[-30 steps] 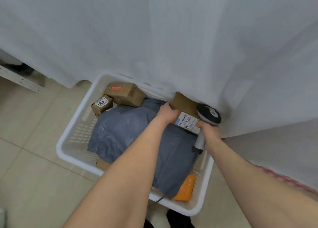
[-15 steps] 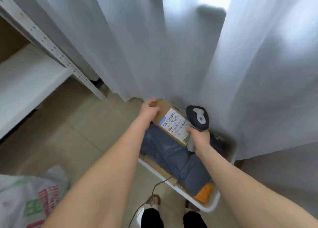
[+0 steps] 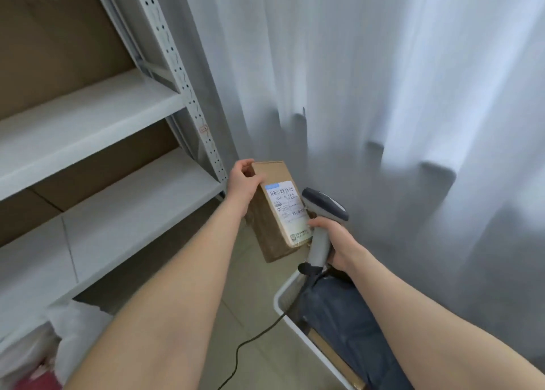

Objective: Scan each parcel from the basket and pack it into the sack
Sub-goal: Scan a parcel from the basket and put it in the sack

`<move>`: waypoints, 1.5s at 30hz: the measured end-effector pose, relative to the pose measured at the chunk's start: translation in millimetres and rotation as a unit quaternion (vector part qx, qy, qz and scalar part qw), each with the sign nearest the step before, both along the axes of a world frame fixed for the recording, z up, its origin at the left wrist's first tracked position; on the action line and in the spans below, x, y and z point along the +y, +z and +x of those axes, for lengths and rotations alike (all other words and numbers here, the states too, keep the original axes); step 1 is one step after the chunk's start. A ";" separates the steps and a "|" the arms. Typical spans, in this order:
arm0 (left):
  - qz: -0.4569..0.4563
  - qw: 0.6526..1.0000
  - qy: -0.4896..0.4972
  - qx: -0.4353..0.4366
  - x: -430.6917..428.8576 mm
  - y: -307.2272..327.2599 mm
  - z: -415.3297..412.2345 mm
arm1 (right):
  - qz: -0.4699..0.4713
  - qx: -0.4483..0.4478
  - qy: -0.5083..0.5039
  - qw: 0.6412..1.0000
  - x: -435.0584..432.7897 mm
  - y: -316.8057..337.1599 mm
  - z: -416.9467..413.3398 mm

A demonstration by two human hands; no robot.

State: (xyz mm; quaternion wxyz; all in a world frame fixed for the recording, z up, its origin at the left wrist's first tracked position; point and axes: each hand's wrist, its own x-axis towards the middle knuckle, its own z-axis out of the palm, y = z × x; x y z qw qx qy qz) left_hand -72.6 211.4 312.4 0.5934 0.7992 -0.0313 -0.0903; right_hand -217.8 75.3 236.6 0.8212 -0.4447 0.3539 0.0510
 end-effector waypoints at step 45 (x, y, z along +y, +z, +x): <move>-0.144 0.970 0.073 0.180 97.9 52.3 16.1 | -0.111 -0.078 0.170 0.976 51.6 157.4 67.8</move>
